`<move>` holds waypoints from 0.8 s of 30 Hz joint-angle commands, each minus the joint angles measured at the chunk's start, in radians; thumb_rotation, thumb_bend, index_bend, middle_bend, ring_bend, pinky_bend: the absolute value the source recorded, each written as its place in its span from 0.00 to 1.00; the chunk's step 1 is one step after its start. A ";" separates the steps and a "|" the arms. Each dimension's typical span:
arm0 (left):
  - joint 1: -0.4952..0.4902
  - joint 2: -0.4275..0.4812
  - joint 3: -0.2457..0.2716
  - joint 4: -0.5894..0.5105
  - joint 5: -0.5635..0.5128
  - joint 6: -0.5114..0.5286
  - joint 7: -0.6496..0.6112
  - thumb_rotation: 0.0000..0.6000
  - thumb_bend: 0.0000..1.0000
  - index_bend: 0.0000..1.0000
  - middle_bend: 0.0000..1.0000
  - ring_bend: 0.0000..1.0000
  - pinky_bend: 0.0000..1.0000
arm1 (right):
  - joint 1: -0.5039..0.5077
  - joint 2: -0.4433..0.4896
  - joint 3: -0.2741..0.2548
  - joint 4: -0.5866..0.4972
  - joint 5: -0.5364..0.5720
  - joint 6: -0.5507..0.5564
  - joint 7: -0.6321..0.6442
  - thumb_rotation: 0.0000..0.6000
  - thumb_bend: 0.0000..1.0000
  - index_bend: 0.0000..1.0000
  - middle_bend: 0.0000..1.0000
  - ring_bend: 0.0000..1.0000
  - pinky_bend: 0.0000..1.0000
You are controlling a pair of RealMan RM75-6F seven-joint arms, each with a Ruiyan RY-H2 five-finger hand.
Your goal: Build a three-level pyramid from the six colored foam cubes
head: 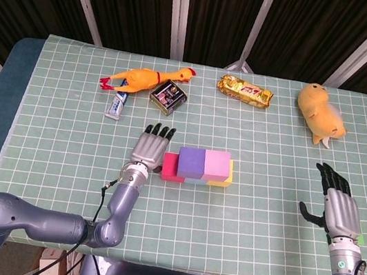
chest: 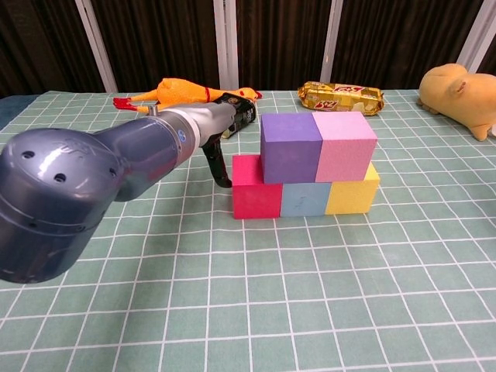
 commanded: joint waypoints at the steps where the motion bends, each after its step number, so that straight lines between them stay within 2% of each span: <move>1: 0.002 0.000 -0.001 0.003 0.002 -0.001 0.000 1.00 0.25 0.00 0.07 0.03 0.09 | 0.000 0.000 0.000 0.001 0.001 -0.002 0.000 1.00 0.36 0.00 0.00 0.00 0.00; 14: 0.028 0.016 -0.005 -0.019 0.023 0.001 -0.018 1.00 0.25 0.00 0.07 0.03 0.09 | 0.002 -0.001 -0.005 0.002 0.000 -0.006 -0.008 1.00 0.36 0.00 0.00 0.00 0.00; 19: 0.068 0.087 -0.007 -0.124 0.056 0.039 -0.039 1.00 0.25 0.00 0.06 0.02 0.09 | 0.002 0.000 -0.005 0.003 0.001 -0.005 -0.007 1.00 0.36 0.00 0.00 0.00 0.00; 24: 0.137 0.237 -0.008 -0.326 0.130 0.098 -0.077 1.00 0.24 0.00 0.06 0.02 0.09 | 0.002 0.001 -0.006 -0.001 -0.001 -0.005 -0.010 1.00 0.36 0.00 0.00 0.00 0.00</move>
